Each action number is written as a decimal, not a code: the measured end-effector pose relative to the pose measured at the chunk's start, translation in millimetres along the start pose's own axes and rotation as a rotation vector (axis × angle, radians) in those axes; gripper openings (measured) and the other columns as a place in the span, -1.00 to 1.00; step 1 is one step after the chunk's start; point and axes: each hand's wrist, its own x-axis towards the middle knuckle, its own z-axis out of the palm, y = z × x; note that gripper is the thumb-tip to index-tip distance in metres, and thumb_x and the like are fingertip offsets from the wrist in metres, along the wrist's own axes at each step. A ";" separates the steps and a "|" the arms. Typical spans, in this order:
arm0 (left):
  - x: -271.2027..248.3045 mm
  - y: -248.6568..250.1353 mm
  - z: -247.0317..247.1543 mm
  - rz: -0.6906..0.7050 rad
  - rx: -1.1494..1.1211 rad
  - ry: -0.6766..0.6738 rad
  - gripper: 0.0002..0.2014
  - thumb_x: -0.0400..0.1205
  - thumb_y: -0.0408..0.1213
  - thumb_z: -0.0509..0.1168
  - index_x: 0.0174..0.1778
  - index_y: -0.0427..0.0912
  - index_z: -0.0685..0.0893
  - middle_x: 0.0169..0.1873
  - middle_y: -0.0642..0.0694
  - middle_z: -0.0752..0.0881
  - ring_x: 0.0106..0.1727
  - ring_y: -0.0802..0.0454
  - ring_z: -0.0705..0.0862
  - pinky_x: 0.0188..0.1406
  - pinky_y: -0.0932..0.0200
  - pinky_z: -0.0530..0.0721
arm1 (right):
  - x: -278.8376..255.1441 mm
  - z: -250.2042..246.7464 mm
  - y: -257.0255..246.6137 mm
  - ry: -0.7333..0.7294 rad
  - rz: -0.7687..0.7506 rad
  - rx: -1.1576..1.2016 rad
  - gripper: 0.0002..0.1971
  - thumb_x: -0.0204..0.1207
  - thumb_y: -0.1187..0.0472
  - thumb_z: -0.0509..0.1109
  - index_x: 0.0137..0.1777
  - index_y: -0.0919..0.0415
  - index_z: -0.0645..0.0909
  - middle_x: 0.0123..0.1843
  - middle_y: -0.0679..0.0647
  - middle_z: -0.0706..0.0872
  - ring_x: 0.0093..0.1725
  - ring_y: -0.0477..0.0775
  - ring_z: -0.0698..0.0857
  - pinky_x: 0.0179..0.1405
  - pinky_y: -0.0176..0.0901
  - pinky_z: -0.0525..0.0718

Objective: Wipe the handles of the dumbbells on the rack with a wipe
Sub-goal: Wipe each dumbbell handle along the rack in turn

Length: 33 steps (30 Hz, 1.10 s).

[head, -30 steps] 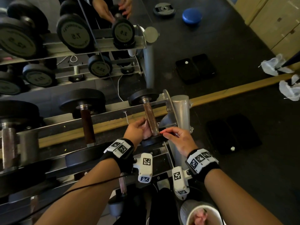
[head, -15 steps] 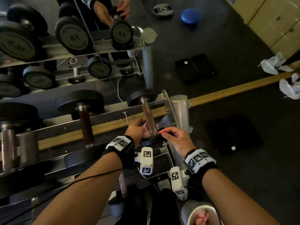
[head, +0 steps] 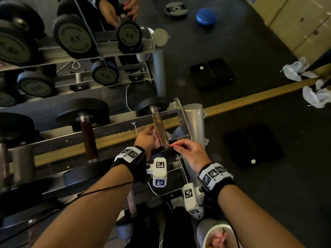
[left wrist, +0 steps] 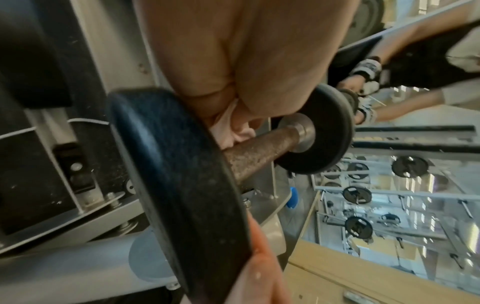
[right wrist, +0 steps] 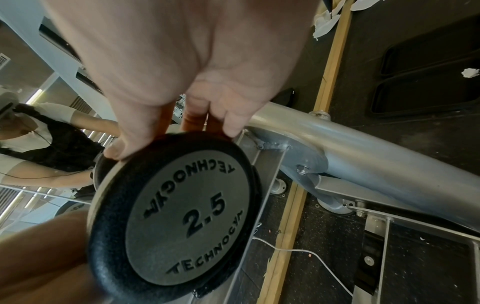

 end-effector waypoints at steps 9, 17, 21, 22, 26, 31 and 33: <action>7.4 3.0 -30.5 0.137 -0.029 0.163 -0.59 0.73 -0.46 0.20 0.50 -0.10 0.54 0.13 -0.23 0.76 -0.03 -0.06 0.82 -0.22 0.13 0.78 | 1.3 -2.8 0.0 -0.012 0.001 0.010 -0.82 0.53 0.25 0.51 -0.08 -0.09 0.82 0.03 0.01 0.82 0.17 0.06 0.75 0.38 0.16 0.63; 4.3 0.0 -5.1 0.214 0.047 0.083 -0.69 0.75 -0.32 0.22 0.40 -0.02 0.63 0.00 0.01 0.85 0.02 0.09 0.83 0.01 0.12 0.79 | 0.3 -1.4 3.6 -0.007 -0.022 0.022 -0.80 0.53 0.22 0.51 -0.09 -0.17 0.82 0.00 -0.09 0.82 0.12 -0.04 0.76 0.26 -0.05 0.65; -9.2 -10.8 -12.5 0.170 0.066 -0.010 -0.70 0.74 -0.30 0.25 0.40 -0.17 0.62 0.08 -0.17 0.82 0.07 -0.07 0.81 0.00 0.07 0.76 | 3.1 -3.4 8.0 0.000 -0.038 0.004 -0.80 0.53 0.20 0.51 -0.09 -0.21 0.82 -0.01 -0.16 0.82 0.10 -0.13 0.75 0.19 -0.21 0.58; -10.3 -11.1 -16.3 0.154 0.061 -0.025 -0.67 0.74 -0.32 0.26 0.44 -0.22 0.59 0.14 -0.25 0.79 0.11 -0.14 0.80 0.02 0.03 0.76 | 3.3 -4.5 8.5 -0.004 -0.038 -0.006 -0.82 0.53 0.17 0.51 -0.08 -0.20 0.82 0.00 -0.16 0.82 0.11 -0.14 0.75 0.18 -0.23 0.57; -6.9 -3.4 -32.7 0.108 -0.089 0.003 -0.67 0.76 -0.46 0.15 0.44 -0.20 0.54 0.18 -0.28 0.72 -0.08 -0.07 0.81 -0.33 0.13 0.79 | 4.3 -7.4 8.1 -0.035 -0.035 -0.026 -0.86 0.52 0.13 0.52 -0.04 -0.17 0.81 0.04 -0.13 0.82 0.14 -0.13 0.75 0.24 -0.14 0.61; 7.3 10.0 -21.6 0.228 -0.127 0.134 -0.78 0.72 -0.32 0.28 0.25 -0.02 0.67 0.18 -0.18 0.76 0.13 -0.07 0.77 0.08 0.03 0.76 | 3.9 -5.6 7.9 -0.039 -0.034 -0.007 -0.85 0.52 0.17 0.51 -0.03 -0.14 0.82 0.06 -0.05 0.82 0.18 -0.03 0.75 0.38 0.09 0.62; 10.2 10.4 -10.7 0.260 -0.088 0.133 -0.77 0.72 -0.26 0.31 0.29 -0.03 0.66 0.20 -0.15 0.76 0.20 -0.08 0.76 0.23 -0.03 0.73 | 3.6 -3.7 8.5 -0.023 -0.036 0.015 -0.83 0.53 0.20 0.51 -0.04 -0.13 0.82 0.06 -0.01 0.83 0.18 0.03 0.75 0.38 0.15 0.62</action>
